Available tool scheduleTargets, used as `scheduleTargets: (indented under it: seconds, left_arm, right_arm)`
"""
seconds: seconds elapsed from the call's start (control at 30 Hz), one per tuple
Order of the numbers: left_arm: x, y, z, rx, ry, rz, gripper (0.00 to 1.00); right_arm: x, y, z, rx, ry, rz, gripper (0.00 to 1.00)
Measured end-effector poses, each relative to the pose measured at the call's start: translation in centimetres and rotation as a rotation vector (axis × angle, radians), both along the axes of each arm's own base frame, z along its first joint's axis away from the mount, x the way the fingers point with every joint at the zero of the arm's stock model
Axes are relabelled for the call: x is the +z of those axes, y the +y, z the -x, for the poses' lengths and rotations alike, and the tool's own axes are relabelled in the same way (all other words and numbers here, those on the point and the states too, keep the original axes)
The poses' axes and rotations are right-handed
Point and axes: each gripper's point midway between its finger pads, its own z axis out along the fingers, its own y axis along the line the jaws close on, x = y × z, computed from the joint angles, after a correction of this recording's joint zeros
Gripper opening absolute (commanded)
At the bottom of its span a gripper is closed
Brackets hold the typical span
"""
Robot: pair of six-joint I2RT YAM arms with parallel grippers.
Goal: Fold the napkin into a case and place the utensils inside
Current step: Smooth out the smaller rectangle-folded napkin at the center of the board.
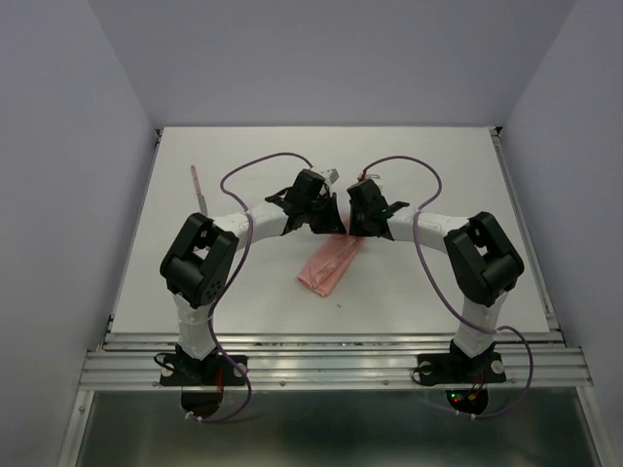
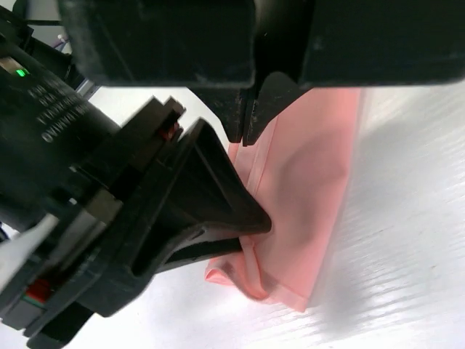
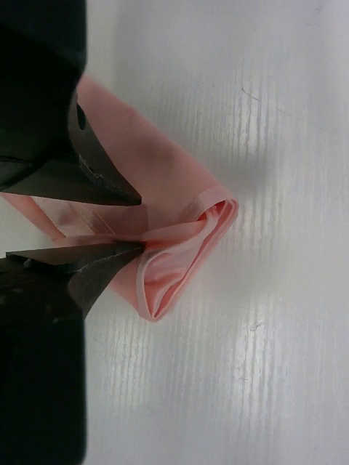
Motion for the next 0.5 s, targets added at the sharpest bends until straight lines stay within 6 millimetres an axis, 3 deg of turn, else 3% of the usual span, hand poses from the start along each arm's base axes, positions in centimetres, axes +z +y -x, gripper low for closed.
scheduleTargets:
  seconds: [0.07, 0.1, 0.2, 0.33, 0.37, 0.5]
  left_arm:
    - [0.7, 0.7, -0.2, 0.022, -0.008, -0.014, 0.0]
    - [0.9, 1.1, -0.2, 0.032, -0.012, -0.02, 0.0]
    - [0.9, 2.7, -0.5, 0.074, -0.004, -0.053, 0.0]
    - [-0.1, 4.8, -1.1, 0.138, 0.017, -0.118, 0.0]
    - [-0.4, 5.3, -1.1, 0.148, 0.025, -0.131, 0.0]
    - [-2.4, 7.3, -0.6, 0.189, 0.059, -0.186, 0.0]
  right_arm:
    - [0.0, 0.0, 0.0, 0.009, 0.001, 0.001, 0.43]
    - [0.1, 0.1, 0.0, 0.012, 0.0, 0.0, 0.52]
    - [0.8, -0.1, 0.4, 0.022, -0.003, -0.003, 0.59]
    - [3.9, -0.9, 1.3, 0.019, -0.041, -0.025, 0.61]
    - [5.0, -0.9, 1.4, 0.019, -0.061, -0.038, 0.58]
    - [7.4, -1.4, 2.7, 0.014, -0.104, -0.09, 0.27]
